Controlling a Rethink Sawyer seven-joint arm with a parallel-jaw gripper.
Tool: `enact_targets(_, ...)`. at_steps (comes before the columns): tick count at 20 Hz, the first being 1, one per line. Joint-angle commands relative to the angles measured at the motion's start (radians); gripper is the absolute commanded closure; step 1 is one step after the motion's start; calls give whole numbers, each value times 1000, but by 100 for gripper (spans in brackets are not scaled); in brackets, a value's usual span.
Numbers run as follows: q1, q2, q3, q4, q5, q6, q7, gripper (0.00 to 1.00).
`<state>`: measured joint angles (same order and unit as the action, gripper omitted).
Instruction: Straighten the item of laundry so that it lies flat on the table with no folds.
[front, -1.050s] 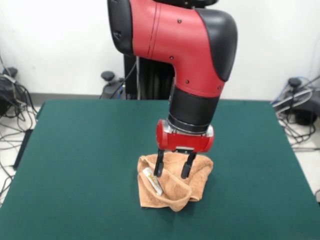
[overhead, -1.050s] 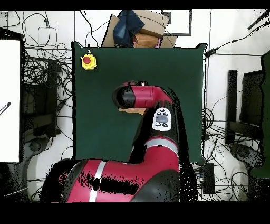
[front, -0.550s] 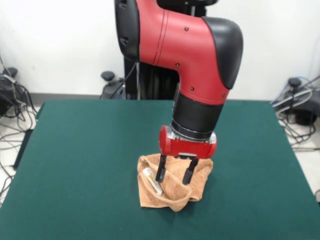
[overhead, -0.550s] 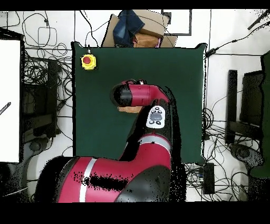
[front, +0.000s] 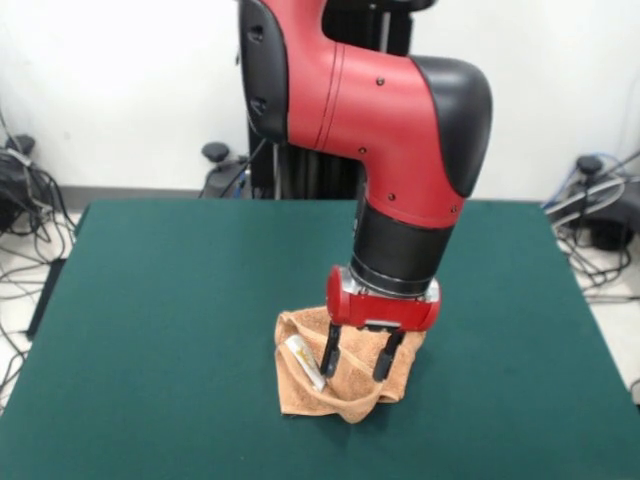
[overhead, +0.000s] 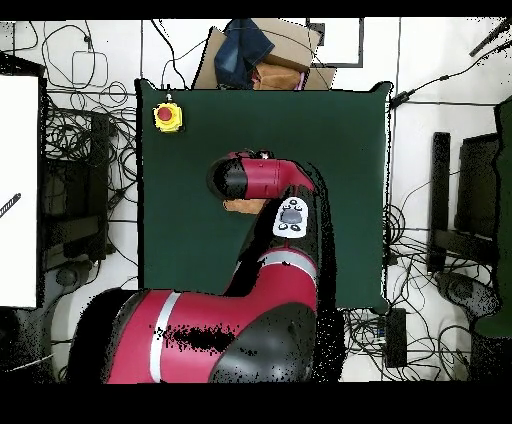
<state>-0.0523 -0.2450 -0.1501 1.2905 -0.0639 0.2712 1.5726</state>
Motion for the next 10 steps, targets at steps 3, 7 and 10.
enact_targets(3, 15, 50, 3, 5, 56, -44, 244, 0)
enact_targets(7, 12, 38, 17, 25, 62, -46, 236, 0)
enact_targets(10, 13, 32, 21, 34, 66, -48, 235, 0)
